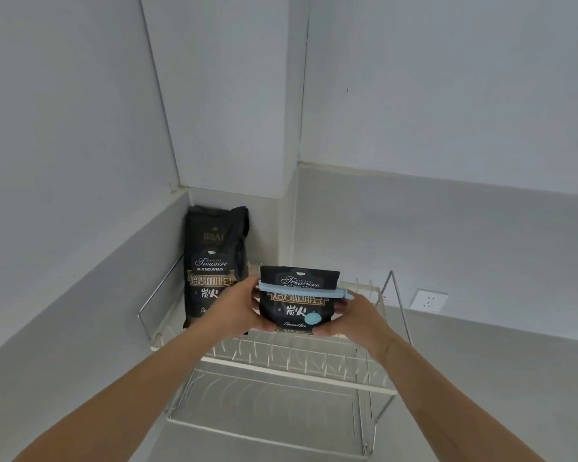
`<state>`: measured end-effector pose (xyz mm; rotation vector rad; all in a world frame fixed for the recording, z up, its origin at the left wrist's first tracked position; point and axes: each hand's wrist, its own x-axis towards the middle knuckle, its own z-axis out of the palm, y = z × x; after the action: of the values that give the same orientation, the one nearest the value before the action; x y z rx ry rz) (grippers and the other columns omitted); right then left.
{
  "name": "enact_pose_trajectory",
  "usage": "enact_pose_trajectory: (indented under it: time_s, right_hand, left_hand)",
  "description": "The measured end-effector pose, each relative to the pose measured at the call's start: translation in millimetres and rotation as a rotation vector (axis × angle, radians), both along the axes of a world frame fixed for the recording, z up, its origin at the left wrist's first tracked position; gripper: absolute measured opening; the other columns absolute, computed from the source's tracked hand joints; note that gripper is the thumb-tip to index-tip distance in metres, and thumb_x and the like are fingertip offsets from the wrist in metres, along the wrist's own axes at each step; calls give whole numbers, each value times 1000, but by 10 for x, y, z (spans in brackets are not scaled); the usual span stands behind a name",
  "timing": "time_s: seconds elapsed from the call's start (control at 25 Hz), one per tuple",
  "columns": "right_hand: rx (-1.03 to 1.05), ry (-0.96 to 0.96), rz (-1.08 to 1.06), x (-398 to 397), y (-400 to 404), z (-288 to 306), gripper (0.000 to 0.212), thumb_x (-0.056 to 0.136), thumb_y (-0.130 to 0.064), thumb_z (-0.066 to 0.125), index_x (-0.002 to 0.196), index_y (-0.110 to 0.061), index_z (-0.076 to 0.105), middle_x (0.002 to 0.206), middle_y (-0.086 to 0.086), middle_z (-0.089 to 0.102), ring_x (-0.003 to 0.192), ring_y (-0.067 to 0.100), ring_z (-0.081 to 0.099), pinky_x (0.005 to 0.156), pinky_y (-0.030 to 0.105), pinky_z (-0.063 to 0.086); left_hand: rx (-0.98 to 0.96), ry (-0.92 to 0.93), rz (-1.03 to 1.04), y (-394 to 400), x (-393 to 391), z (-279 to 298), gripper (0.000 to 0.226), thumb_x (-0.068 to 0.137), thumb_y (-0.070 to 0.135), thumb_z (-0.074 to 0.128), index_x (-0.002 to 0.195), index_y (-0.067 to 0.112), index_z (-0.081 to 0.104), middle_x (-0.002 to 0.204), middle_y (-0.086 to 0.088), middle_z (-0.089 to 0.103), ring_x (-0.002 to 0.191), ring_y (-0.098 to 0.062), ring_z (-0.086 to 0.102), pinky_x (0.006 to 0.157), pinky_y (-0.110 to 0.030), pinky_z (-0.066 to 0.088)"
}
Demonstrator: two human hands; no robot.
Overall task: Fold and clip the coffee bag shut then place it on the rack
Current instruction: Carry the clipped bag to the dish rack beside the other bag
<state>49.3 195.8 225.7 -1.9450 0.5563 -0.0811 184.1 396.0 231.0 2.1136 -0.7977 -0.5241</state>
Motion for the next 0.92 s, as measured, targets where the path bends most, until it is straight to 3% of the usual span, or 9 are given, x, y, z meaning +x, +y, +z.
enact_pose_trajectory:
  time_s: [0.2, 0.36, 0.52, 0.64, 0.8, 0.92]
  right_hand:
    - [52, 38, -53, 8, -18, -283, 71, 48, -5, 90, 110, -26, 64, 108, -6, 73, 110, 18, 60, 97, 42, 48]
    - [-4, 56, -16, 2, -14, -359, 68, 50, -9, 90, 109, -27, 64, 102, -13, 71, 97, 4, 61, 74, 20, 46]
    - [89, 43, -44, -2, -49, -333, 64, 52, -10, 90, 106, -31, 63, 104, -11, 73, 101, 10, 63, 88, 35, 51]
    - [141, -7, -71, -30, -78, -278, 64, 56, -15, 89, 105, -42, 58, 110, -14, 68, 108, 8, 57, 78, 27, 45]
    - [1, -14, -33, -20, -55, -210, 62, 57, -27, 89, 101, -47, 51, 105, -22, 62, 106, 7, 54, 84, 28, 43]
    - [-76, 20, 10, 8, -71, -132, 63, 56, -34, 89, 102, -45, 47, 96, -27, 59, 94, 1, 55, 70, 17, 42]
  left_hand:
    - [114, -48, -19, -88, 41, -202, 75, 58, 15, 92, 122, 21, 53, 110, 6, 71, 102, -15, 66, 92, -37, 56]
    - [166, -30, -42, -107, 43, -265, 74, 61, 20, 91, 123, 25, 50, 112, 9, 70, 104, -13, 65, 91, -33, 55]
    - [120, 64, -22, -71, 86, -193, 69, 65, 17, 88, 120, 32, 50, 107, 9, 69, 97, -11, 67, 83, -37, 60]
    - [70, 70, 22, -25, 156, -89, 68, 66, 18, 89, 119, 36, 50, 107, 10, 69, 96, -11, 68, 81, -39, 61]
    - [107, 126, -87, -7, 281, 29, 83, 63, 12, 89, 127, 41, 45, 115, 8, 64, 95, -14, 70, 83, -41, 61]
    - [174, 151, -171, -57, 283, 11, 74, 63, 6, 86, 121, 32, 49, 113, 3, 62, 79, -24, 75, 70, -42, 64]
